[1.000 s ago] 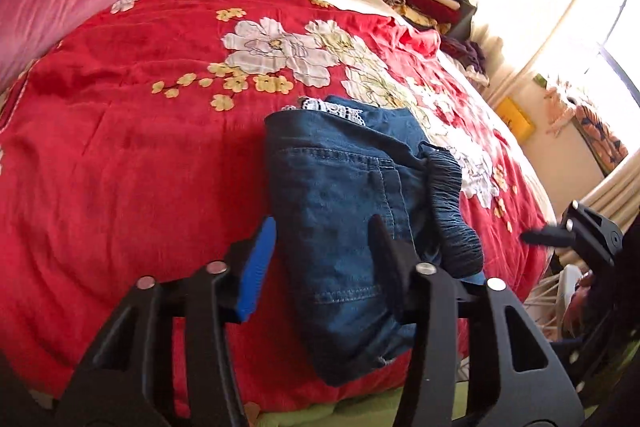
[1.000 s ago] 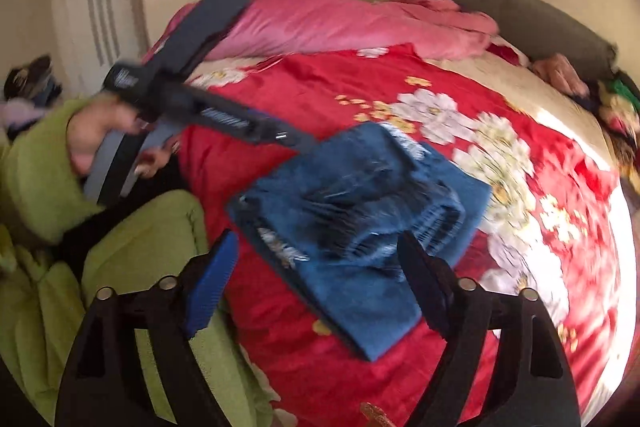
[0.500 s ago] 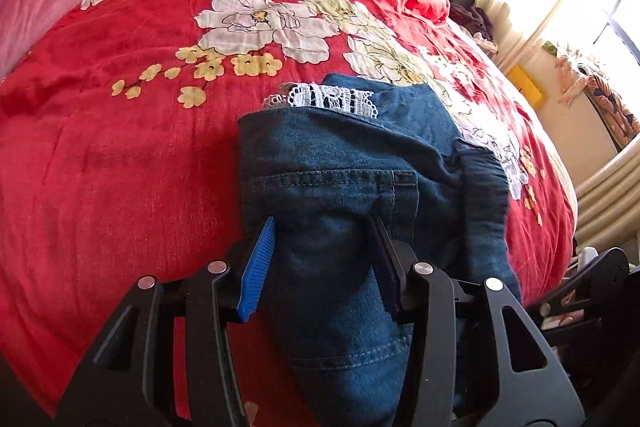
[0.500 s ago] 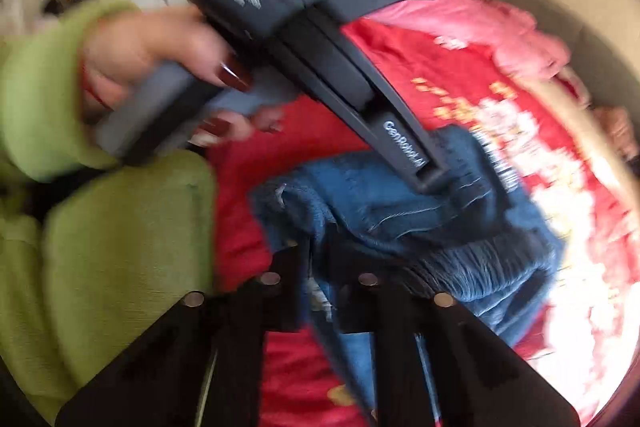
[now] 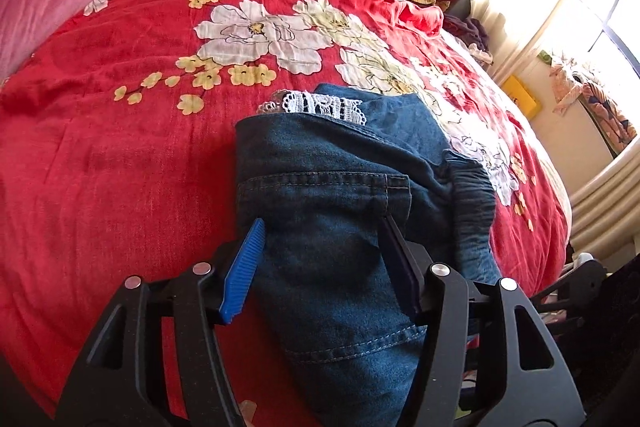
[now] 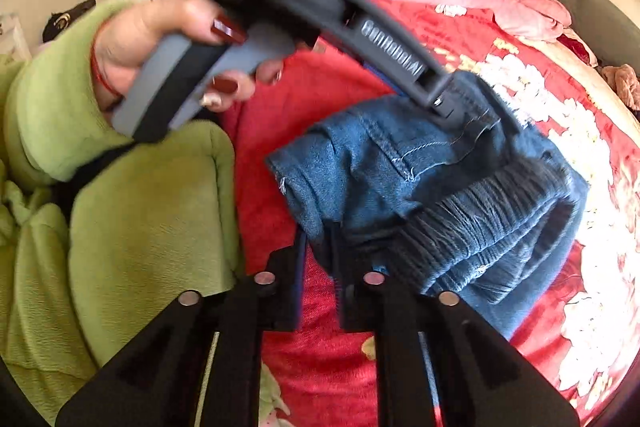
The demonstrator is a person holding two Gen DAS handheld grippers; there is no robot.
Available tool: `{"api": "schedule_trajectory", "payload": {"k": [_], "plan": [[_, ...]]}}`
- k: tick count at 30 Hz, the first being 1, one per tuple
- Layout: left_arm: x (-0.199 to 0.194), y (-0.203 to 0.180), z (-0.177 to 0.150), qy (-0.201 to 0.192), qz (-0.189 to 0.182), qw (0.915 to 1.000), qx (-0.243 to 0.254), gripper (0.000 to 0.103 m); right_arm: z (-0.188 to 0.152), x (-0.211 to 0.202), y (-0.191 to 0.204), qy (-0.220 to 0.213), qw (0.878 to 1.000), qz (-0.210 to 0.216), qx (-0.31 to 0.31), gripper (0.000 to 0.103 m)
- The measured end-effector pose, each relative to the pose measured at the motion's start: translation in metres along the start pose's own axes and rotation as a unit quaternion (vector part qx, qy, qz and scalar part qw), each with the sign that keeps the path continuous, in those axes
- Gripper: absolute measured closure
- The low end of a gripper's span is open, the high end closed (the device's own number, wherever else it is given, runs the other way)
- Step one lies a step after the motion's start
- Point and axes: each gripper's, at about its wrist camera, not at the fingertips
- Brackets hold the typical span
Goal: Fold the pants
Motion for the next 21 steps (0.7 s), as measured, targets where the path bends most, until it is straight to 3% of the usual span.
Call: {"api": "schedule_trajectory", "payload": {"k": [8, 14, 16, 21], "plan": [[-0.010, -0.004, -0.002, -0.014, 0.003, 0.9999, 0.003, 0.048, 0.001, -0.017, -0.010, -0.014, 1.000, -0.004, 0.023, 0.067], [-0.022, -0.009, -0.005, -0.028, 0.009, 0.9995, 0.008, 0.042, 0.006, -0.039, -0.029, -0.046, 0.995, 0.011, 0.082, 0.054], [-0.026, -0.012, -0.006, -0.033, 0.012, 0.9993, 0.012, 0.040, 0.007, -0.046, -0.036, -0.057, 0.993, 0.007, 0.100, 0.044], [-0.037, -0.019, -0.006, -0.047, 0.019, 0.9985, 0.022, 0.032, 0.011, -0.060, -0.052, -0.078, 0.988, -0.012, 0.129, 0.030]]}}
Point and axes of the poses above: each gripper's, at about its wrist camera, not at the fingertips, and x roughly the way its jaws point, y to its left, z to its top, and after that the axes turned 15 degrees about -z, right-handed
